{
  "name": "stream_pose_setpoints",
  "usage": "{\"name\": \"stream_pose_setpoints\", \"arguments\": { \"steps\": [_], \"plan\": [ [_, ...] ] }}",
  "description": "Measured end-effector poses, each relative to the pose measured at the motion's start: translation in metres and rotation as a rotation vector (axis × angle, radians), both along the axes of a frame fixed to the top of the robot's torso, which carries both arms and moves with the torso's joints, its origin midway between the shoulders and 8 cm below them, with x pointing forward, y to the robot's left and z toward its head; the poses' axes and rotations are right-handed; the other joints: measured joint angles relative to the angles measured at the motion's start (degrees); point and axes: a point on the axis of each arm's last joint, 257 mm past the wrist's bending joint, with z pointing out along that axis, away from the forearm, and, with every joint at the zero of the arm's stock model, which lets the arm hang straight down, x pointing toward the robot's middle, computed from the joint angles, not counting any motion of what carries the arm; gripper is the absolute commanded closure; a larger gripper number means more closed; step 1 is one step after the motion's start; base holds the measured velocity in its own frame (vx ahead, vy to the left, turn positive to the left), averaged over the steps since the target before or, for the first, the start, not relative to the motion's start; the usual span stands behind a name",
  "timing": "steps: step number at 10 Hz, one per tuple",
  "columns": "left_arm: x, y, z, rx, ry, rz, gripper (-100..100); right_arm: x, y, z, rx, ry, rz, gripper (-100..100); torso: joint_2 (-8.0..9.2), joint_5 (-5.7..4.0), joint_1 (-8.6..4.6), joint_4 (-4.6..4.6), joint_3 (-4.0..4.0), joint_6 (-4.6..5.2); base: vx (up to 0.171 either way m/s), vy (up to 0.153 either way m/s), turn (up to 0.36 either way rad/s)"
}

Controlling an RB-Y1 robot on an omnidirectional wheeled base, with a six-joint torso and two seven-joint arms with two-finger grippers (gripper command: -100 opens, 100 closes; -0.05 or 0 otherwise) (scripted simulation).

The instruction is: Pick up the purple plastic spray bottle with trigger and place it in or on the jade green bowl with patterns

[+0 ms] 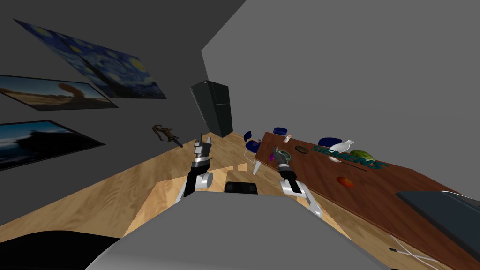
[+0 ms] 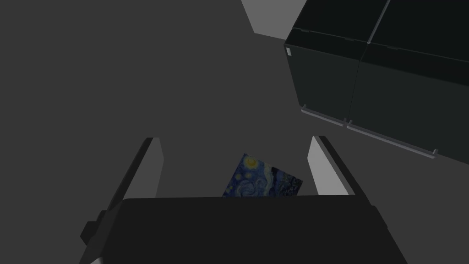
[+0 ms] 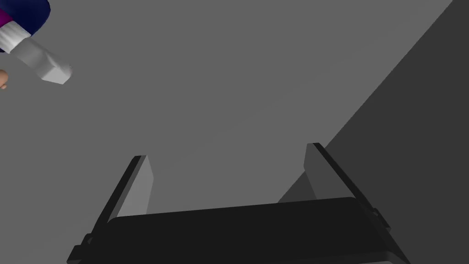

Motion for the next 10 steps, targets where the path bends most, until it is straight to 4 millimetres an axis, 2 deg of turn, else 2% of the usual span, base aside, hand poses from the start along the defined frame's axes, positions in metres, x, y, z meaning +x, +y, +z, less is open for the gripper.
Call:
{"name": "stream_pose_setpoints", "arguments": {
  "steps": [10],
  "plan": [
    [0.0, 0.0, 0.0, 0.0, 0.0, 0.0, 0, 0.001, -0.055, -0.088, -0.228, 0.23, -0.123, -100, -0.16, -0.01, -0.07, -0.03, -0.09, 0.0, 0.039, 0.045, -0.06]
  ]
}}
